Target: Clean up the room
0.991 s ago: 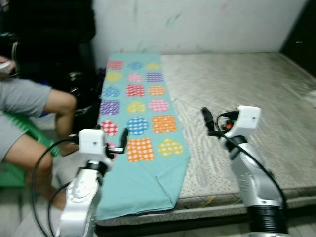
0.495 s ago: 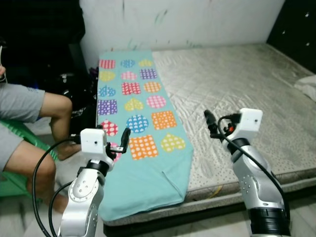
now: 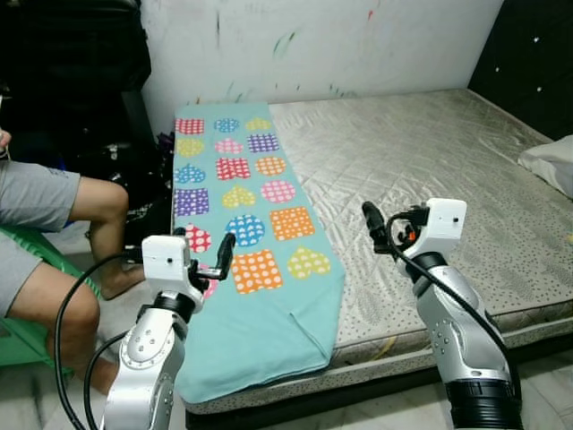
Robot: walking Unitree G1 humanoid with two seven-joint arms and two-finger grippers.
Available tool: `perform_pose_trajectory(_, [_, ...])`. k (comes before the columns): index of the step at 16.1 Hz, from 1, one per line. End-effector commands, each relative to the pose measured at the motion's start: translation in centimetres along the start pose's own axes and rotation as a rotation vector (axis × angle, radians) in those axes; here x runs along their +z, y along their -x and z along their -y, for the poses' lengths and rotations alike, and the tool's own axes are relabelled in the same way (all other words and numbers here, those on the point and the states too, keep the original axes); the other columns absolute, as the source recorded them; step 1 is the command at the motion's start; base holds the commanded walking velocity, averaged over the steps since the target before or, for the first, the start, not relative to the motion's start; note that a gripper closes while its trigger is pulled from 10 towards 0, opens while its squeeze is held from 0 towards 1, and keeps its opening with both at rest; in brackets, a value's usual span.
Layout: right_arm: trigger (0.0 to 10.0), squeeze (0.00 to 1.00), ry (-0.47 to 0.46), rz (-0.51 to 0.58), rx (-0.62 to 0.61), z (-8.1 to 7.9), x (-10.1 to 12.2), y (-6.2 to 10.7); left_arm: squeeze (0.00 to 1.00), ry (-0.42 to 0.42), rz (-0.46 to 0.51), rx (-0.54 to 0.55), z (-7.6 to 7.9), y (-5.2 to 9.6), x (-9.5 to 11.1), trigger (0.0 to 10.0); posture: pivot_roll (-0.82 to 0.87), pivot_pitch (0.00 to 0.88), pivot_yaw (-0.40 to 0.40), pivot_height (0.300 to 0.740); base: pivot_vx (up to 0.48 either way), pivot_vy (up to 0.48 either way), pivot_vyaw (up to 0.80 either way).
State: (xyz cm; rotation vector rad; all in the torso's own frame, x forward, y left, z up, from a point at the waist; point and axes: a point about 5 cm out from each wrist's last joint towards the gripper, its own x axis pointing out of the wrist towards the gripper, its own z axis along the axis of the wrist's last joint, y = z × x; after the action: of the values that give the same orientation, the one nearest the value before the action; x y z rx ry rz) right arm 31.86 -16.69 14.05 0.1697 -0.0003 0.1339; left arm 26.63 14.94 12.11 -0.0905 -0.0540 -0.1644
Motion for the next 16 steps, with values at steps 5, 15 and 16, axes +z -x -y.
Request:
perform_pose_trajectory(5, [10.0,0.00,0.016,0.017,0.000,0.03,0.36,-0.02,0.00,-0.003,0.002,-0.008,-0.13,0.03,0.26,10.0,-0.06,0.000,0.005,0.740,0.267,0.000,0.00])
perform_pose_trajectory(15, [10.0,0.00,0.012,0.013,-0.007,0.17,0.11,0.04,0.00,-0.010,-0.009,-0.009,-0.05,-0.07,0.09,10.0,-0.05,0.000,0.009,0.740,0.024,0.000,0.00])
perform_pose_trajectory(16, [10.0,0.00,0.011,0.012,-0.007,0.17,0.09,0.05,0.00,-0.009,-0.009,-0.008,-0.05,-0.07,0.08,10.0,-0.05,0.000,0.009,0.740,0.000,0.000,0.00])
